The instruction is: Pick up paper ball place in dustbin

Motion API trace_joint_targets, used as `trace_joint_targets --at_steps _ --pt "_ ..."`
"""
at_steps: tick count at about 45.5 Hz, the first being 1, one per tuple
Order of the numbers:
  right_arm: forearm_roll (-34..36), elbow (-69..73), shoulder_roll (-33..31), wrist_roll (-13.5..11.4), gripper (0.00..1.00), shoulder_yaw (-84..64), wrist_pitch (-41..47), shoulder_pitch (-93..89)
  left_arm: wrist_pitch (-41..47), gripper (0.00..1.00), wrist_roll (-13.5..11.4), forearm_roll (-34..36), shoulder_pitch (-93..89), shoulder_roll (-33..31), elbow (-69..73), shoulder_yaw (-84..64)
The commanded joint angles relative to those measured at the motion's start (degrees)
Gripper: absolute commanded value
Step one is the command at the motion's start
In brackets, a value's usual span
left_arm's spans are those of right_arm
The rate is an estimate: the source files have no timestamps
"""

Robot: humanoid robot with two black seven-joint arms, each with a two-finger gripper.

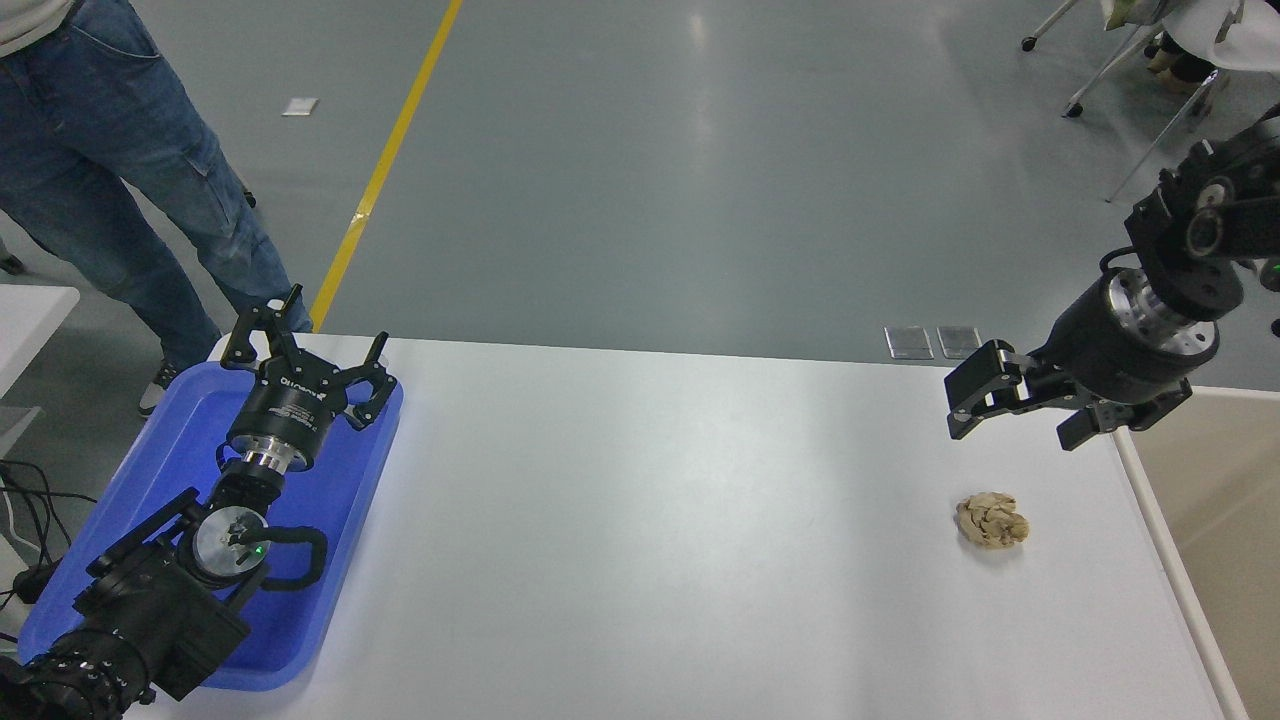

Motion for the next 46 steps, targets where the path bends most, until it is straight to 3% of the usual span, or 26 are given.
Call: trace_joint_targets --at_steps 1,26,46 --pt "0.01 0.00 0.47 0.00 1.00 -0.03 -0.14 -0.15 -0.01 1.00 -0.01 -0.03 -0.01 0.00 0.00 0.00" --pt "-0.17 -0.79 0.99 0.00 1.00 0.32 0.04 -0.85 -0.01 1.00 -0.01 -0.03 -0.01 0.00 0.00 0.00" --pt "-0.17 -10.02 0.82 0.09 1.00 0.50 0.48 -6.30 -0.01 1.00 -0.01 -0.03 -0.01 0.00 0.00 0.00"
